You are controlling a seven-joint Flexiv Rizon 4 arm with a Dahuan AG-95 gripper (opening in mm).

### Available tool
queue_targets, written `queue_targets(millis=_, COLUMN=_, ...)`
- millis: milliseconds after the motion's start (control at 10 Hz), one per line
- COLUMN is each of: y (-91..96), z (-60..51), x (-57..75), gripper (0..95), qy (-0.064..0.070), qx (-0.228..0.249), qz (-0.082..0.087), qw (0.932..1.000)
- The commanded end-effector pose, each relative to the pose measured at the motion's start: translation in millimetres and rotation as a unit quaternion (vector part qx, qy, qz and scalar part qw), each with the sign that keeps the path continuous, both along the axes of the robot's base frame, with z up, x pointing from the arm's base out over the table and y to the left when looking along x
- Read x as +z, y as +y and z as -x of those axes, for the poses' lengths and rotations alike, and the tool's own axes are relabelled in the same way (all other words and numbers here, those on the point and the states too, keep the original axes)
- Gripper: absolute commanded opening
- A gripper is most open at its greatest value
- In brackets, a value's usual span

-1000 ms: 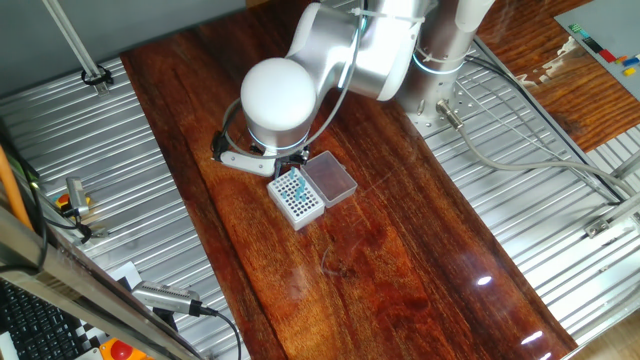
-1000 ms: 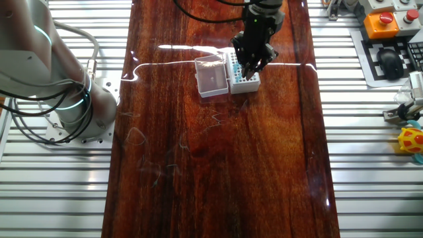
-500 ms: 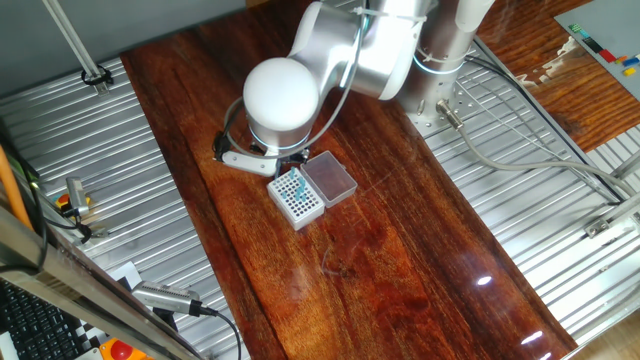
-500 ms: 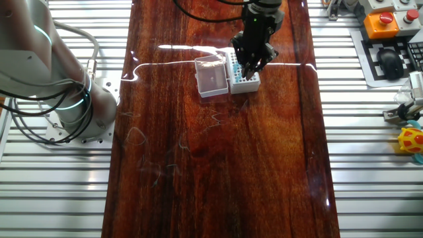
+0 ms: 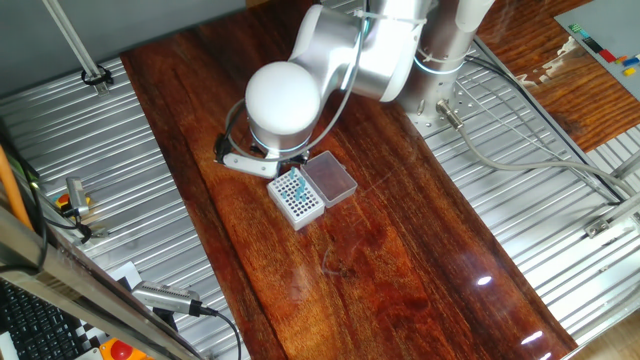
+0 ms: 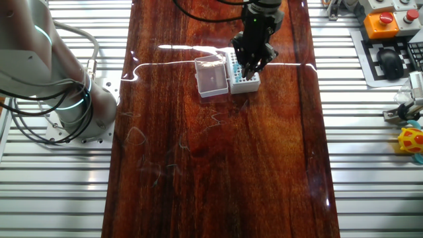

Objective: Insert a medium pipette tip into the holder for medium pipette tips

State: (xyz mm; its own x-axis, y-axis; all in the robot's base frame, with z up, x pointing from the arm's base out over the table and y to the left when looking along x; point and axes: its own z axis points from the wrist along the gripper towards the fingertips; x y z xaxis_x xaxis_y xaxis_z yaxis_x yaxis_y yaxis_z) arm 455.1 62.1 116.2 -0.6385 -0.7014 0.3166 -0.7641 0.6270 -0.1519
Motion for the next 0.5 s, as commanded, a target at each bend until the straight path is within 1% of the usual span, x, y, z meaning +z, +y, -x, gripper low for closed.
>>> queue_targets(millis=100, y=-0.3, z=0.1, x=-0.6, gripper=0.0, qy=0.001, qx=0.001, qz=0.001, qw=1.0000)
queue_targets(millis=500, y=0.2, z=0.6, x=-9.3, gripper=0.0, qy=0.006, qx=0.014, qz=0.006, qw=0.9999)
